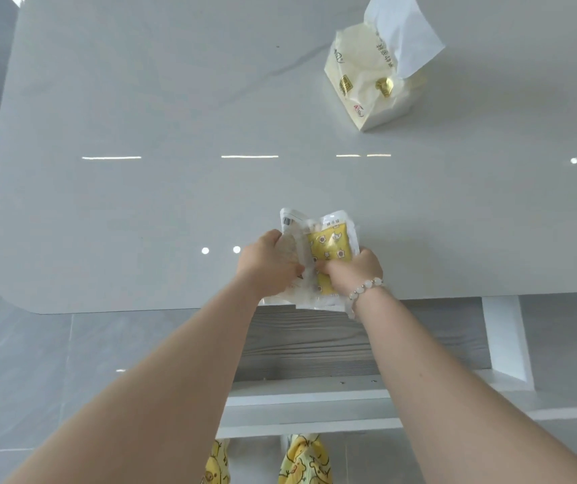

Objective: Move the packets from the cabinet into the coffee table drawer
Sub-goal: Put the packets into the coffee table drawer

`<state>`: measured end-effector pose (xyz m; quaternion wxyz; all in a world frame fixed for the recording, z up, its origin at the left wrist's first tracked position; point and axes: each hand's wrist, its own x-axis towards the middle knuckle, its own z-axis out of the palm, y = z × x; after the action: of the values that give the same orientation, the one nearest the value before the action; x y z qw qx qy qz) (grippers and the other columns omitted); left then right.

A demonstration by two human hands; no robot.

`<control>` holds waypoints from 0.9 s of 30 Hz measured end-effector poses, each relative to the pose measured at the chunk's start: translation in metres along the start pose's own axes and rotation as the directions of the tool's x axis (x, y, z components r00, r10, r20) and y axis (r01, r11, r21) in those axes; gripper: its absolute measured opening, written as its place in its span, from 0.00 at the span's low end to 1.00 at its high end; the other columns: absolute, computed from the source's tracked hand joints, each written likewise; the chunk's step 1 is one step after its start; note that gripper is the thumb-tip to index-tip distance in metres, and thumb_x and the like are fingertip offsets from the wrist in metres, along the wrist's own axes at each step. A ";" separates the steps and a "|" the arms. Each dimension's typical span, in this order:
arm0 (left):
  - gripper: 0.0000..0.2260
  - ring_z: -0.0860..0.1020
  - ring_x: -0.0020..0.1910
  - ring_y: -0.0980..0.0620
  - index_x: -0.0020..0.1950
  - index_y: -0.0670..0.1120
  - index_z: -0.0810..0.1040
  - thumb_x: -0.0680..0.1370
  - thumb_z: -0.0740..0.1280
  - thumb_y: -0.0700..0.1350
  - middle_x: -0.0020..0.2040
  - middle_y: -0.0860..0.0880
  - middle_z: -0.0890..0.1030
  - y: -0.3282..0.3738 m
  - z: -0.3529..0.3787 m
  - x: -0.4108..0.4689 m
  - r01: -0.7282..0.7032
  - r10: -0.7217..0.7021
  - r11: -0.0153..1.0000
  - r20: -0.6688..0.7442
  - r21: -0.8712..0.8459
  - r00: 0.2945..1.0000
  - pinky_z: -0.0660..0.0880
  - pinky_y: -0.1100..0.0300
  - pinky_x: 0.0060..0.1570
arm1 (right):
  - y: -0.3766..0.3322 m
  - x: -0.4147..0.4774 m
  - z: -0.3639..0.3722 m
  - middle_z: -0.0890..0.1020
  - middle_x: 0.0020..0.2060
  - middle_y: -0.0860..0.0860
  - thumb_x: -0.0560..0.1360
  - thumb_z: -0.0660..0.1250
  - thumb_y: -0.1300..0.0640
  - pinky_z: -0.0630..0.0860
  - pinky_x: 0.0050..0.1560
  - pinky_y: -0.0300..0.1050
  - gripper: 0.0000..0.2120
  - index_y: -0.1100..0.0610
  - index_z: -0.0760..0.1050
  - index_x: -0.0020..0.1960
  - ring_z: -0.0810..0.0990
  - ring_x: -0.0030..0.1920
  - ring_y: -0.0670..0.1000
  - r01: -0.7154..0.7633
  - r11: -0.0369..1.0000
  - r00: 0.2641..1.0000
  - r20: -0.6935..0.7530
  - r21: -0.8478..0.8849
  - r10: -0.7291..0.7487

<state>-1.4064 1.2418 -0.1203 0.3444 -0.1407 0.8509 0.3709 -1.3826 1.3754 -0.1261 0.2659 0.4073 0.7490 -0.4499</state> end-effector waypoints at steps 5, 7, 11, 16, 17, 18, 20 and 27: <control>0.12 0.78 0.41 0.46 0.49 0.43 0.74 0.70 0.72 0.43 0.42 0.47 0.79 -0.040 0.017 -0.058 0.071 -0.065 0.993 0.073 -0.092 0.995 0.78 0.50 0.43 | 0.050 -0.044 0.012 0.81 0.44 0.54 0.70 0.70 0.61 0.75 0.33 0.39 0.08 0.58 0.75 0.48 0.80 0.39 0.50 -0.114 0.993 0.991 0.069 0.038 0.111; 0.11 0.79 0.43 0.47 0.48 0.46 0.75 0.69 0.72 0.43 0.42 0.49 0.79 -0.061 0.030 -0.072 0.115 -0.104 0.989 0.108 -0.095 0.989 0.79 0.51 0.44 | 0.071 -0.058 0.017 0.80 0.42 0.54 0.70 0.70 0.61 0.73 0.31 0.39 0.06 0.59 0.73 0.44 0.78 0.36 0.49 -0.166 0.986 0.982 0.091 -0.004 0.165; 0.10 0.77 0.38 0.52 0.48 0.48 0.76 0.70 0.72 0.43 0.40 0.52 0.79 -0.094 0.052 -0.061 0.138 -0.130 0.990 0.177 -0.038 0.976 0.76 0.57 0.38 | 0.102 -0.054 0.036 0.77 0.33 0.51 0.69 0.71 0.60 0.69 0.27 0.38 0.07 0.57 0.72 0.37 0.74 0.31 0.48 -0.213 0.977 0.972 0.100 0.001 0.212; 0.12 0.78 0.44 0.46 0.50 0.52 0.71 0.71 0.71 0.45 0.40 0.54 0.76 -0.122 0.080 -0.012 0.104 -0.112 0.993 0.190 0.051 0.975 0.75 0.59 0.42 | 0.124 -0.005 0.069 0.74 0.29 0.49 0.70 0.67 0.62 0.66 0.28 0.38 0.09 0.56 0.70 0.33 0.72 0.29 0.48 -0.189 0.980 0.981 0.040 -0.061 0.191; 0.13 0.77 0.43 0.47 0.50 0.53 0.70 0.71 0.71 0.45 0.39 0.55 0.75 -0.128 0.086 -0.002 0.106 -0.111 0.994 0.182 0.040 0.977 0.74 0.59 0.42 | 0.128 0.005 0.075 0.75 0.31 0.50 0.70 0.67 0.62 0.66 0.29 0.38 0.07 0.56 0.71 0.35 0.72 0.31 0.49 -0.179 0.981 0.983 0.033 -0.071 0.182; 0.13 0.77 0.43 0.47 0.50 0.53 0.69 0.72 0.71 0.45 0.38 0.57 0.74 -0.134 0.091 0.007 0.110 -0.114 0.993 0.172 0.034 0.978 0.74 0.59 0.42 | 0.132 0.014 0.081 0.76 0.33 0.51 0.71 0.67 0.61 0.67 0.30 0.38 0.04 0.58 0.74 0.38 0.74 0.33 0.50 -0.172 0.981 0.984 0.027 -0.090 0.175; 0.12 0.77 0.43 0.46 0.50 0.51 0.71 0.71 0.71 0.45 0.38 0.57 0.74 -0.147 0.103 0.020 0.127 -0.130 0.991 0.163 0.029 0.978 0.77 0.56 0.44 | 0.139 0.029 0.092 0.79 0.39 0.53 0.72 0.67 0.59 0.68 0.33 0.38 0.04 0.59 0.76 0.45 0.76 0.38 0.52 -0.174 0.975 0.984 0.021 -0.137 0.178; 0.09 0.79 0.43 0.46 0.49 0.47 0.75 0.72 0.70 0.45 0.39 0.52 0.79 -0.169 0.144 0.023 0.178 -0.176 0.983 0.042 -0.047 0.983 0.76 0.57 0.42 | 0.164 0.054 0.101 0.80 0.46 0.55 0.73 0.67 0.58 0.70 0.40 0.40 0.10 0.61 0.75 0.52 0.76 0.42 0.54 -0.189 0.949 0.981 -0.007 -0.253 0.193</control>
<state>-1.2697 1.2309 -0.2967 0.3883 -0.2175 0.8187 0.3628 -1.2682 1.3487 -0.2886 0.3643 0.4369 0.7548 -0.3267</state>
